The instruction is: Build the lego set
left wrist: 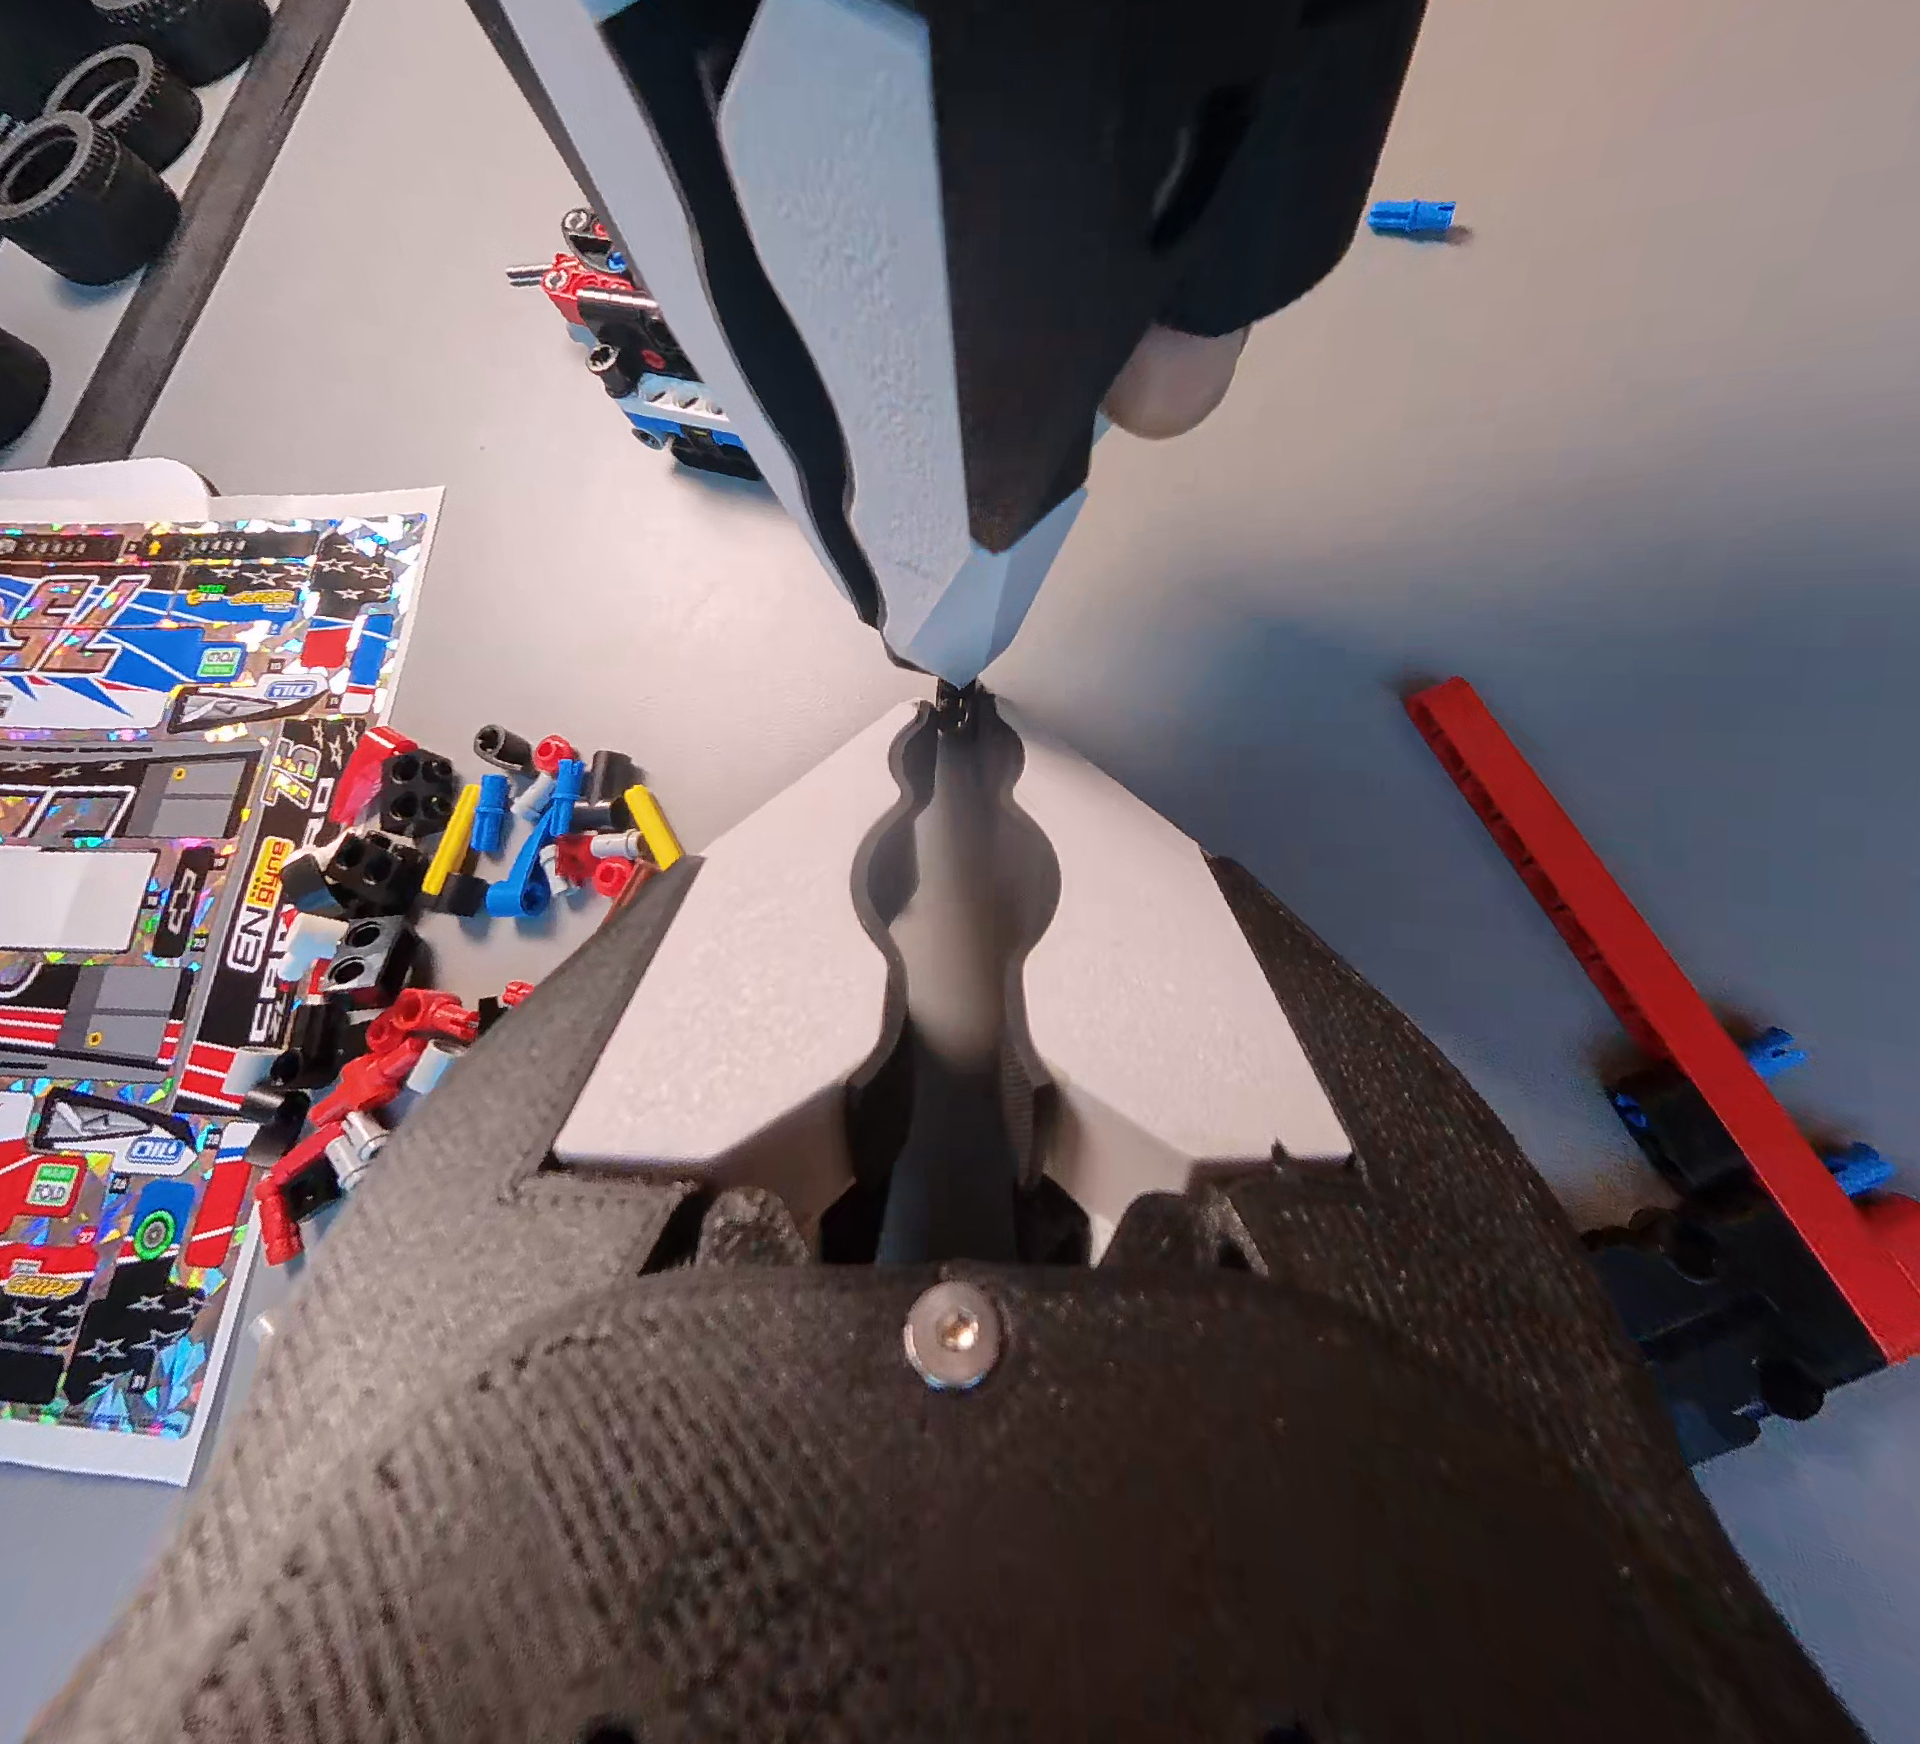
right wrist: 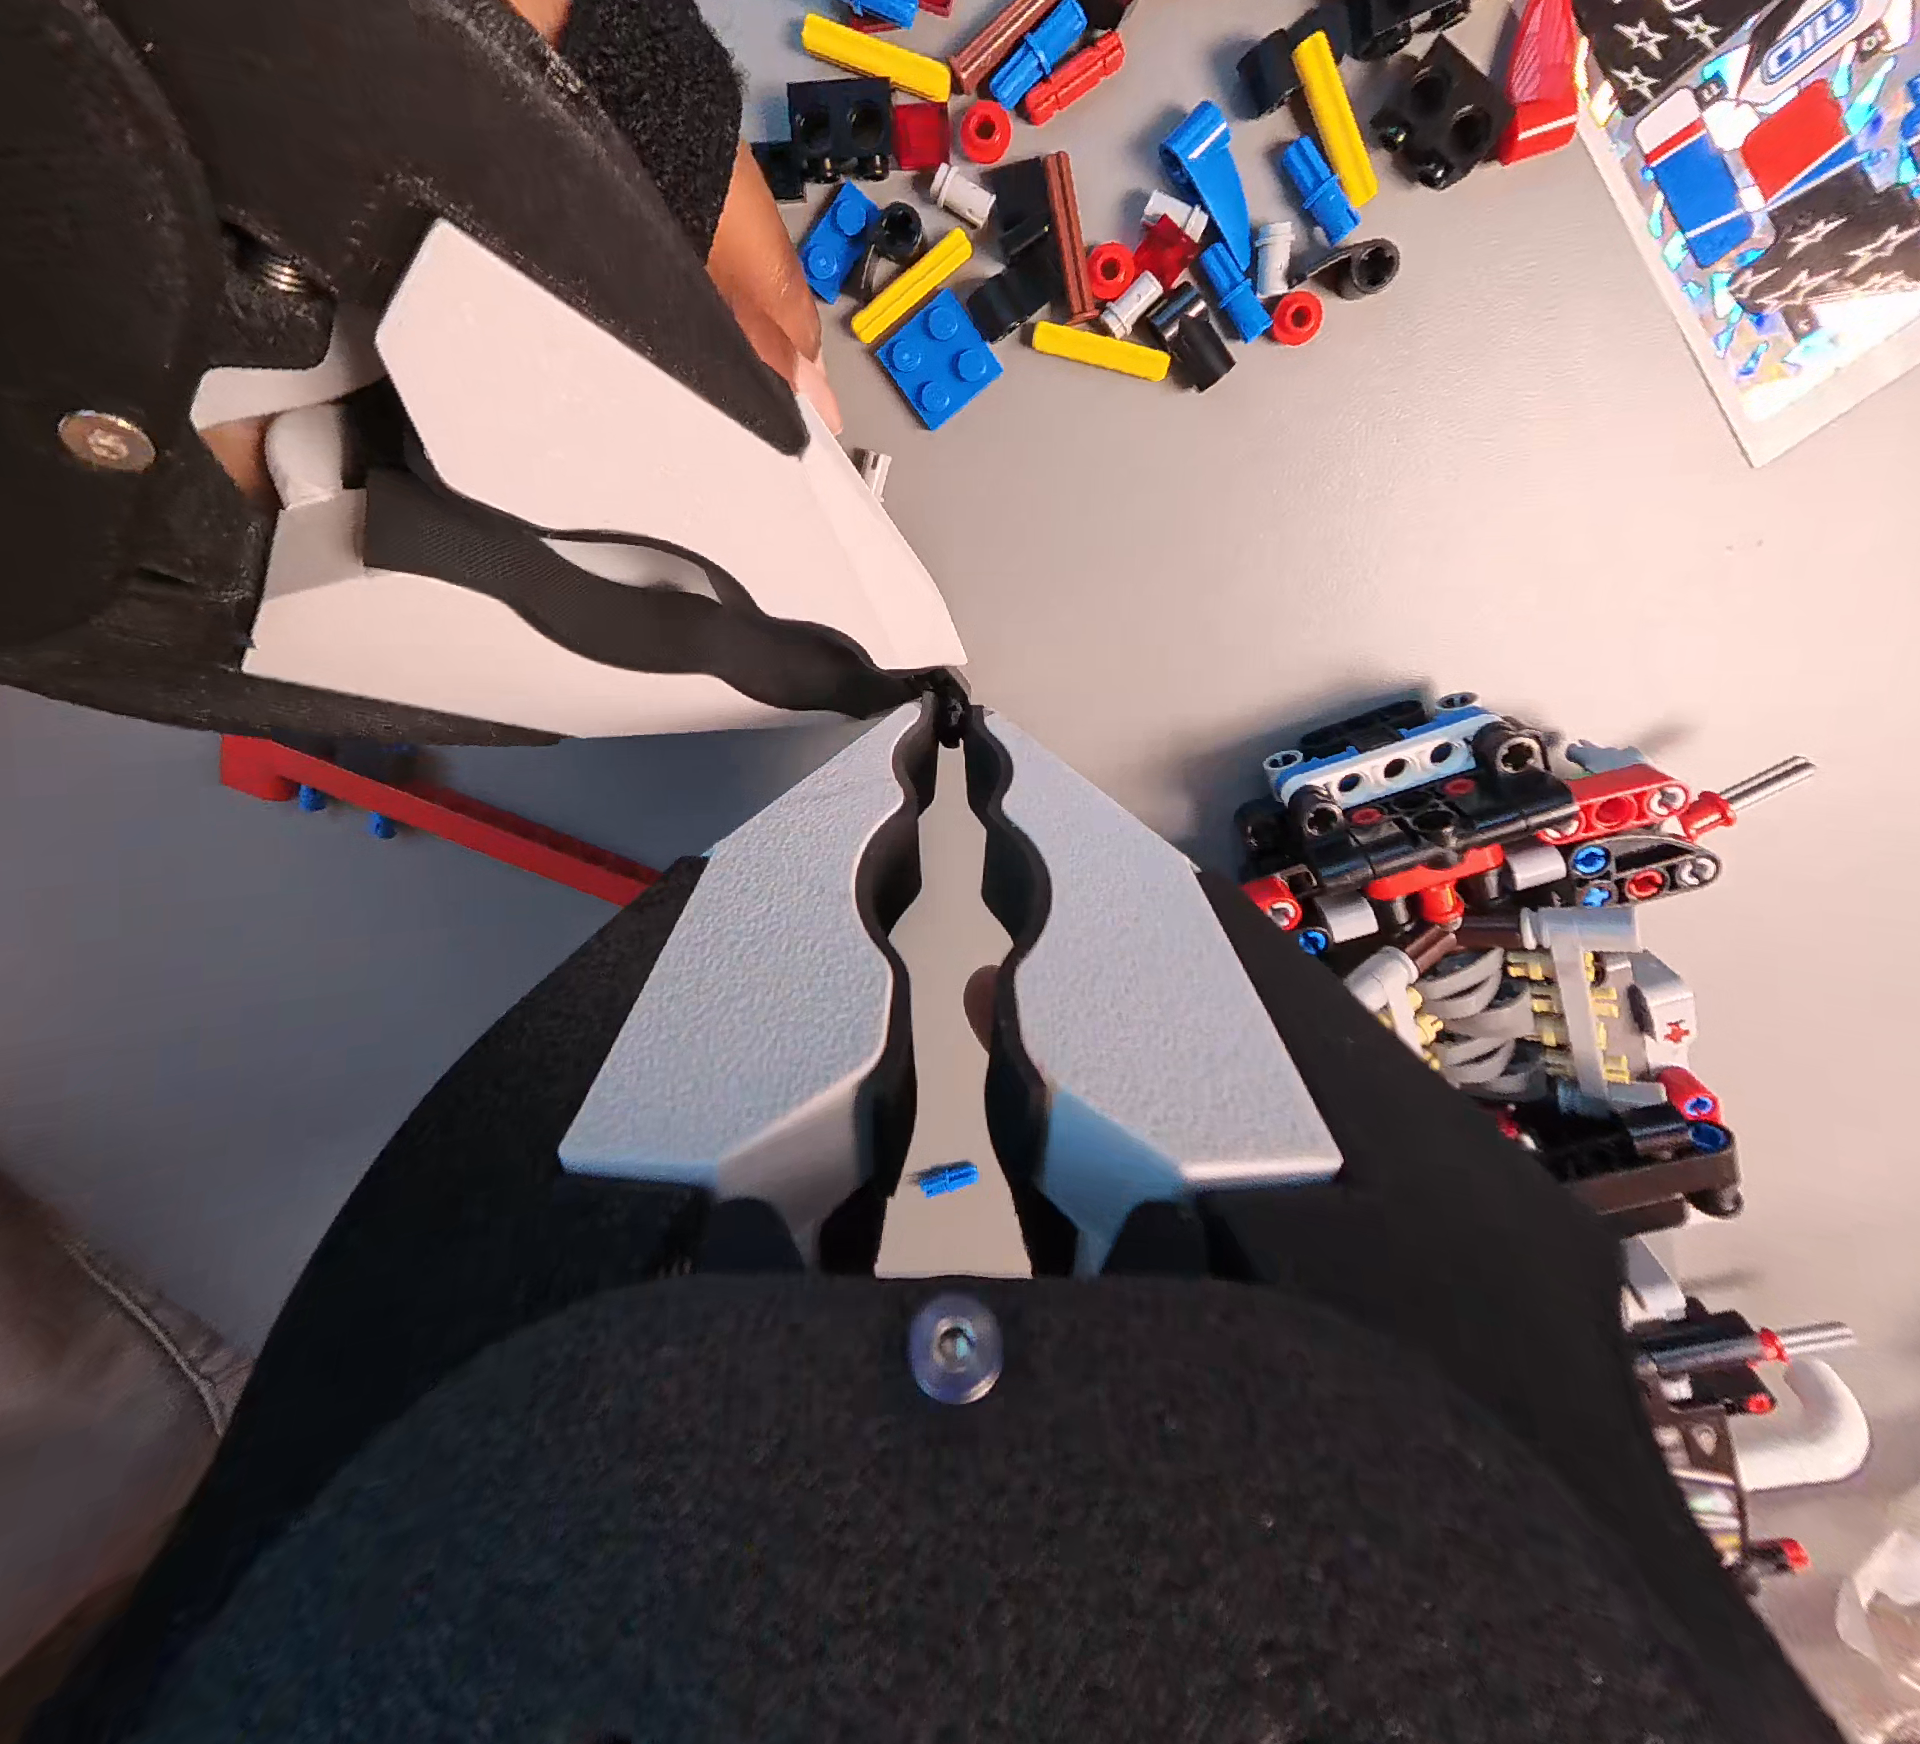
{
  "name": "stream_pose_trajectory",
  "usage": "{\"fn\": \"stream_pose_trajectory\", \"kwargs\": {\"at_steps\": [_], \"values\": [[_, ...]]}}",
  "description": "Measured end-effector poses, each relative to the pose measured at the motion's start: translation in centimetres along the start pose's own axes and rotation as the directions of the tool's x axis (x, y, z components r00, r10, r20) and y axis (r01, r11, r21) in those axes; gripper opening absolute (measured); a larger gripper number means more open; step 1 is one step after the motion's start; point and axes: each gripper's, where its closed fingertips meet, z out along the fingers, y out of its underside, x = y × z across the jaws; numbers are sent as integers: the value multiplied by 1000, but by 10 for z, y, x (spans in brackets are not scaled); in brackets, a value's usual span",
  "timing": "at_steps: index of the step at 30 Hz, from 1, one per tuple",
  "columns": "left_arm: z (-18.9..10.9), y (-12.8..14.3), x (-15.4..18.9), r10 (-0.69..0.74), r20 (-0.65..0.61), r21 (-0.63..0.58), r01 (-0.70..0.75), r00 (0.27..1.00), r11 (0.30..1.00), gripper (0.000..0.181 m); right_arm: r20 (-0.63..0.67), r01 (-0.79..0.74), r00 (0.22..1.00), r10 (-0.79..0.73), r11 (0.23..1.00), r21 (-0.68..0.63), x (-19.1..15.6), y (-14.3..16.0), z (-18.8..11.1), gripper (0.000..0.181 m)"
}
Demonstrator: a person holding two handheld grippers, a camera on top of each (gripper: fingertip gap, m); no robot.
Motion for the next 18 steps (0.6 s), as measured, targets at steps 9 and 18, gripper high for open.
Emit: {"fn": "stream_pose_trajectory", "kwargs": {"at_steps": [9,18], "values": [[0,0,-1,3,27,-4,-2,1000,1000,6,13,-52,999,52,998,-36,0,0,3,2],[0,0,-1,-12,20,-5,12,1000,1000,6,32,-21,999,22,999,-28,-1,0,6,2]]}}
